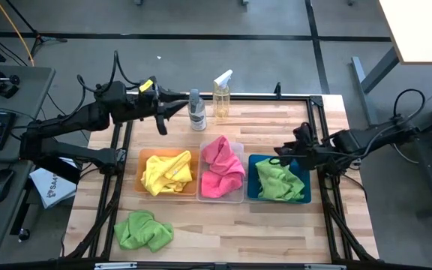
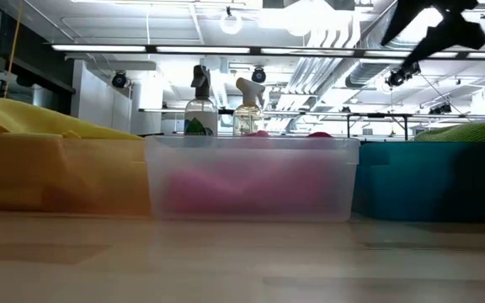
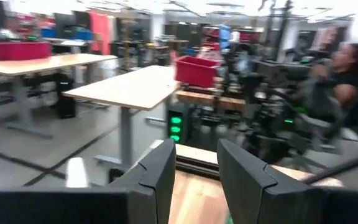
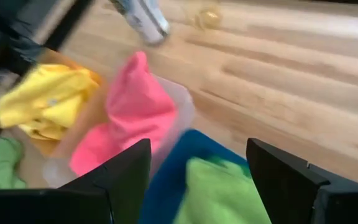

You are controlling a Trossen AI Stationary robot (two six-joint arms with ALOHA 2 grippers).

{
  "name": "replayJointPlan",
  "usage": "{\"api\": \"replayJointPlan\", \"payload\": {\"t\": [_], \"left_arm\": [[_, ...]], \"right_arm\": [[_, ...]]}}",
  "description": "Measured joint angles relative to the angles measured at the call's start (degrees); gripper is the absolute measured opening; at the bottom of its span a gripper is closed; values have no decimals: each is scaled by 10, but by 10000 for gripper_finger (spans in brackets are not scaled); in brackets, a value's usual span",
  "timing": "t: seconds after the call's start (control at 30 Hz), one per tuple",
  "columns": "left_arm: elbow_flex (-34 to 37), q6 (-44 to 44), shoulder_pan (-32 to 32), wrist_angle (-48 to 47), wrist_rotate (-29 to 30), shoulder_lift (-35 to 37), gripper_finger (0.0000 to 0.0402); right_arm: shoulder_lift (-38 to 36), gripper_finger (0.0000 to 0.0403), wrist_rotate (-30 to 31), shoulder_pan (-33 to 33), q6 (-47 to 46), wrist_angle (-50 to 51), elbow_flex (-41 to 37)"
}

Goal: Sort microfiber towel by color & place in baskets
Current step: Put the green microfiber cloth into the blue bin

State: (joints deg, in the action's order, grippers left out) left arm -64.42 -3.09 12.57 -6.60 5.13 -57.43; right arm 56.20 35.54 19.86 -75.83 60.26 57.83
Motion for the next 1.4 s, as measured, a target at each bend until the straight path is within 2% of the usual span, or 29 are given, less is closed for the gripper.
{"api": "replayJointPlan", "payload": {"t": [0.13, 0.27, 0.37, 0.47, 0.67, 0.87, 1.0, 1.13, 1.3, 1.4], "left_arm": [[0, -40, -17, -29, -50, 0, 108], [0, -106, -53, -113, -94, 1, 114], [0, -174, -93, -156, -142, 3, 132], [-9, -231, -147, -204, -164, 2, 159], [-46, -290, -259, -389, -154, -9, 200], [-48, -336, -413, -580, -118, -57, 209], [-48, -338, -521, -562, -116, -132, 209], [-48, -340, -600, -523, -116, -215, 209], [-48, -374, -655, -463, -105, -306, 209], [-48, -359, -670, -435, -92, -356, 209]], "right_arm": [[1, 258, 4, -13, 34, -64, -19], [9, 258, -2, -38, 69, -84, -28], [11, 258, -18, -63, 107, -90, -28], [12, 258, -32, -90, 144, -101, -28], [12, 258, -57, -141, 205, -134, -28], [12, 258, -83, -173, 236, -146, -28], [12, 258, -84, -183, 256, -146, -28], [12, 258, -83, -193, 280, -145, -28], [12, 258, -83, -200, 285, -137, -28], [12, 258, -85, -200, 295, -128, -28]]}}
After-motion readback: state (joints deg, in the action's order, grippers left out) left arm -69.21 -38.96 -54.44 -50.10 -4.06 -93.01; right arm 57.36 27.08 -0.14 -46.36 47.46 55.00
